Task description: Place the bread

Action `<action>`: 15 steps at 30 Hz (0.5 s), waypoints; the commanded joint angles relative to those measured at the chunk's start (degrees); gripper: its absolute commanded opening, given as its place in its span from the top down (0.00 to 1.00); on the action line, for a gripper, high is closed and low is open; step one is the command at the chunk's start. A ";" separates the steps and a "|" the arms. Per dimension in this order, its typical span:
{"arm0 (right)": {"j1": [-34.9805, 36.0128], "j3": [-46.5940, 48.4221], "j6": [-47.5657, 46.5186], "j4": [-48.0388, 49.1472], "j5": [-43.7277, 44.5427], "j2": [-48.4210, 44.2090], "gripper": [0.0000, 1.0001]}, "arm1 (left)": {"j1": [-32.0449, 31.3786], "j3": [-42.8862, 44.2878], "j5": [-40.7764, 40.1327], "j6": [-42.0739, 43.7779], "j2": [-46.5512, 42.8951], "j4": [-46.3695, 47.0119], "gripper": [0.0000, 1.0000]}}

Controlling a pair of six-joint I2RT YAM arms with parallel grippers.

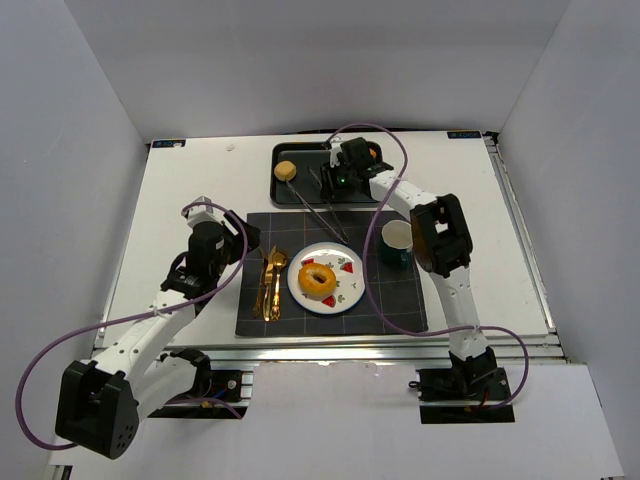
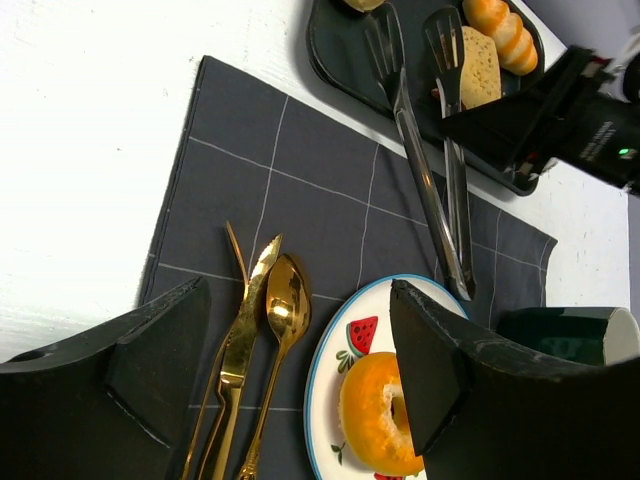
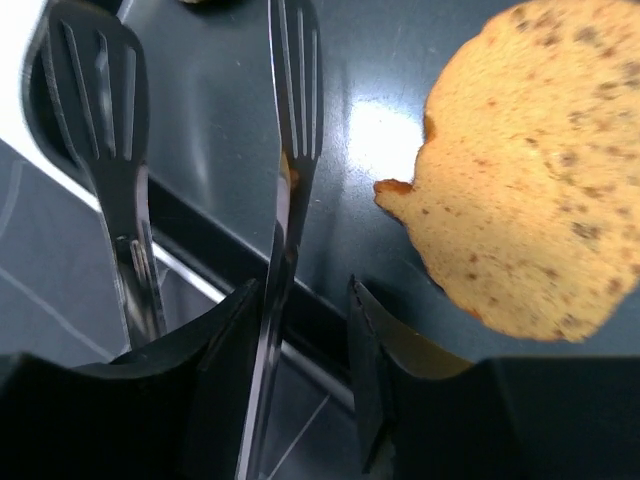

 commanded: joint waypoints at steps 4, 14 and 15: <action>0.45 3.89 -2.32 0.29 2.43 2.14 0.66 | 0.39 1.96 0.26 0.45 -0.70 0.19 0.19; -1.30 -0.76 1.01 3.80 -2.73 -7.26 1.00 | 0.39 2.22 0.43 0.44 -0.79 0.98 0.19; -1.66 -1.03 1.72 4.07 -3.80 -8.49 1.00 | 0.39 2.31 0.44 0.45 -0.79 1.07 0.19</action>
